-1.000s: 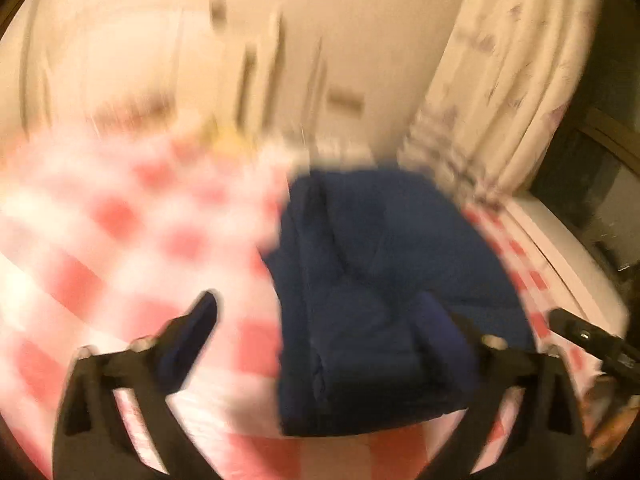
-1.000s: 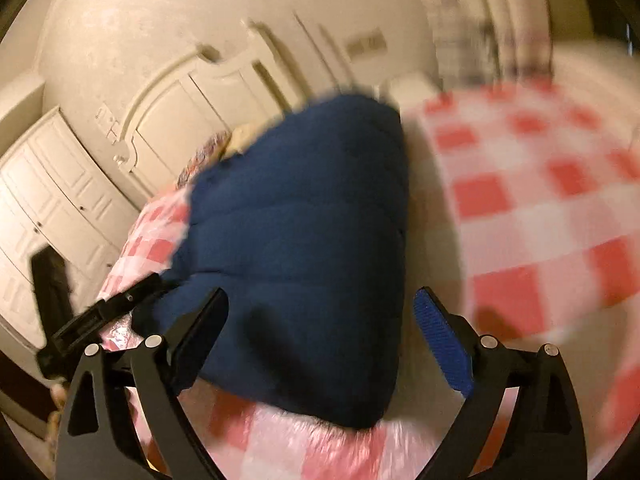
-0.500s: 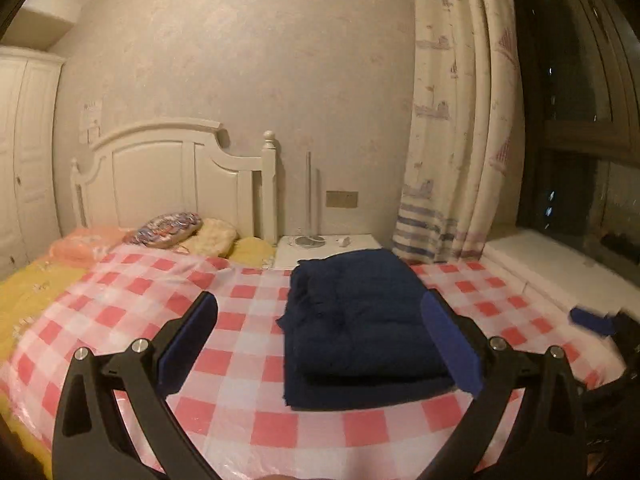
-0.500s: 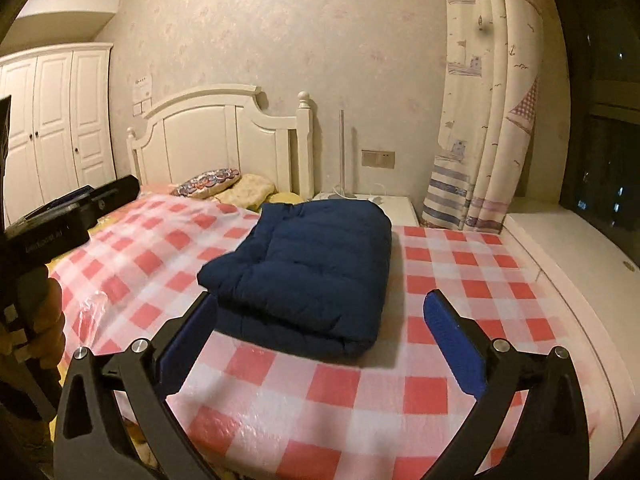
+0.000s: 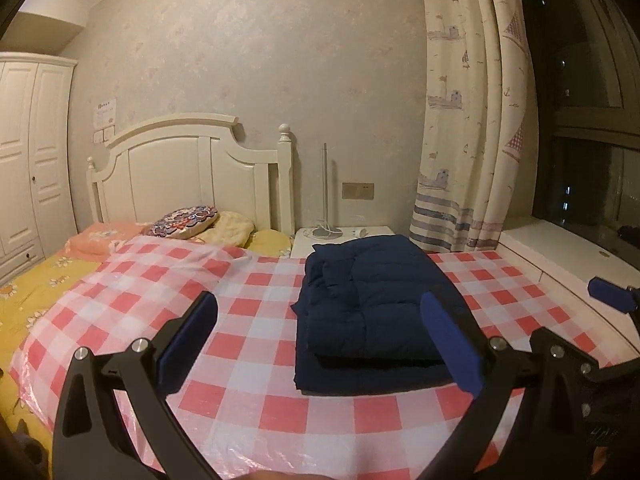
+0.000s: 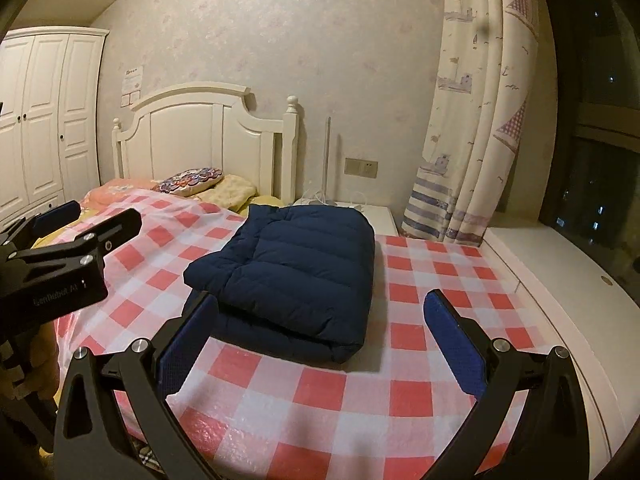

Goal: Fold large clothes

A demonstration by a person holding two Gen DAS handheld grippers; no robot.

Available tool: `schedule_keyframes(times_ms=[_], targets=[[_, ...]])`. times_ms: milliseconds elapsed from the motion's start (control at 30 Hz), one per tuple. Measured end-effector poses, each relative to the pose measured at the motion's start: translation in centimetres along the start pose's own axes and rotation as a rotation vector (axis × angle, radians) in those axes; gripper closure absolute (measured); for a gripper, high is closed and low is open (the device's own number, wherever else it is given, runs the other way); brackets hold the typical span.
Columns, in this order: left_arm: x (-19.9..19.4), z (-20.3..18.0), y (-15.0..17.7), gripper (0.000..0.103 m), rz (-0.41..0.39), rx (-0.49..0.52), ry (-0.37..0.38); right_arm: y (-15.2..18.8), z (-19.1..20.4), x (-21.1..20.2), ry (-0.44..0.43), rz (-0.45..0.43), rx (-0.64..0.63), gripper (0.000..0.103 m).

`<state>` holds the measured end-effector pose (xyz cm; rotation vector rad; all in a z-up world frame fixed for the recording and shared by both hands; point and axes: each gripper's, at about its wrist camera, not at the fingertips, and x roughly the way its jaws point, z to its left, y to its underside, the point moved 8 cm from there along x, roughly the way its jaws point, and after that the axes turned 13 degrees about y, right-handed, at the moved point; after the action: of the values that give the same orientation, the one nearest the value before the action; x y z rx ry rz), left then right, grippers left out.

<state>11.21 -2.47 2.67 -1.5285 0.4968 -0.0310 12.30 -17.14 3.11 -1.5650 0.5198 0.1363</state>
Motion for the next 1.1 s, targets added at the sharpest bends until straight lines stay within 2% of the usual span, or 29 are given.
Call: schedule_keyframes(times_ms=[267,1100], targets=[[0.02,-0.79,0.15,0.002,0.013,0.037,-0.004,0.36,0.23,0.17,0.002,0.009,-0.014,0.004],[-0.01,0.03,0.33,0.002,0.016,0.027,-0.021,0.48,0.73,0.2,-0.004,0.014,-0.019,0.004]])
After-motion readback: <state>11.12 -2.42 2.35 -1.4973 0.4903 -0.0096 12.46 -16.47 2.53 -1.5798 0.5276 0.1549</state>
